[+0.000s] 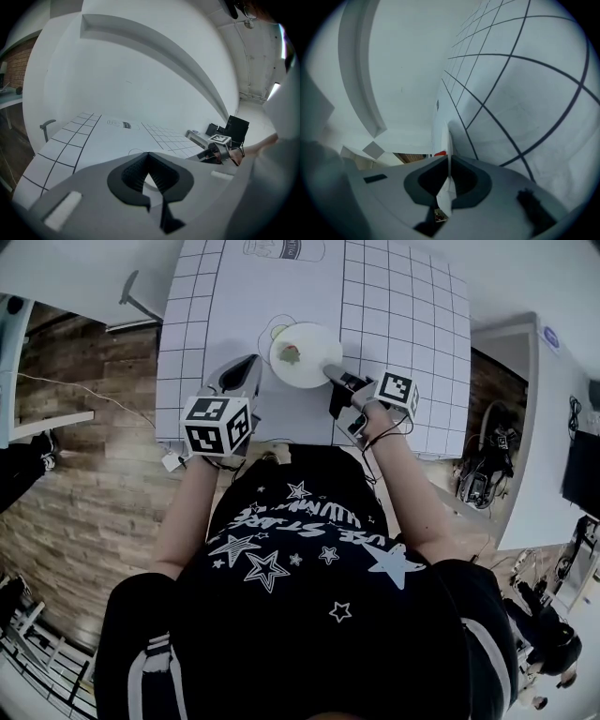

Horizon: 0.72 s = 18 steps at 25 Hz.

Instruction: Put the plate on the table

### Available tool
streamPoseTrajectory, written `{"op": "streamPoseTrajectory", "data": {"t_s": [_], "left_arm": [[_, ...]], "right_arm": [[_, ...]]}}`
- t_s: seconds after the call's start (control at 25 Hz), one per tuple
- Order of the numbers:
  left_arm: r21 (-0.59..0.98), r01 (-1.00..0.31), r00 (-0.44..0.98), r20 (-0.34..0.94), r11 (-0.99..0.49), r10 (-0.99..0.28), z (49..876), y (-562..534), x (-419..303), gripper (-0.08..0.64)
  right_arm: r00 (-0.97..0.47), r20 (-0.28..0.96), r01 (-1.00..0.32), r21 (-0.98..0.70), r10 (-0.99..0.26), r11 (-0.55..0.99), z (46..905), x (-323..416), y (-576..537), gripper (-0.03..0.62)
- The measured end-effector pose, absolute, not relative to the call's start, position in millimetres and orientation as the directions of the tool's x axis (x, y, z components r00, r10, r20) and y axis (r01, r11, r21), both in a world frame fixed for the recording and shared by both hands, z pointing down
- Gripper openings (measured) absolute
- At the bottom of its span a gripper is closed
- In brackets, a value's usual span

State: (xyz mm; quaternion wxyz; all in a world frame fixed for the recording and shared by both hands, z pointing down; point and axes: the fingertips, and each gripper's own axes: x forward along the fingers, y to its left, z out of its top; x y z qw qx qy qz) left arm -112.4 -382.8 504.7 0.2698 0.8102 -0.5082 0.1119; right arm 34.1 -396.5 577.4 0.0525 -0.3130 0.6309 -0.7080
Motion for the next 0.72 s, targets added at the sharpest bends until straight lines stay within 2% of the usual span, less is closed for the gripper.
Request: {"op": "streamPoseTrajectory", "data": {"t_s": [0.56, 0.6, 0.64, 0.72], "left_arm": [[0.327, -0.872, 0.481, 0.441, -0.363, -0.758, 502.9, -368.5, -115.0, 0.009], [0.328, -0.873, 0.480, 0.438, -0.362, -0.760, 502.1, -367.2, -116.7, 0.009], [0.329, -0.873, 0.479, 0.436, -0.360, -0.762, 501.6, -365.5, -118.5, 0.009], [0.330, -0.874, 0.477, 0.436, -0.357, -0.763, 501.7, -360.6, -122.1, 0.009]], "right_arm": [[-0.728, 0.526, -0.517, -0.843, -0.440, -0.152, 583.7, 35.2, -395.4, 0.025], [-0.722, 0.533, -0.531, -0.836, -0.441, -0.142, 583.4, 35.6, -395.2, 0.050], [-0.715, 0.545, -0.548, -0.826, -0.438, -0.134, 583.8, 36.2, -394.4, 0.109], [-0.695, 0.577, -0.586, -0.800, -0.429, -0.128, 586.2, 38.3, -390.4, 0.115]]}}
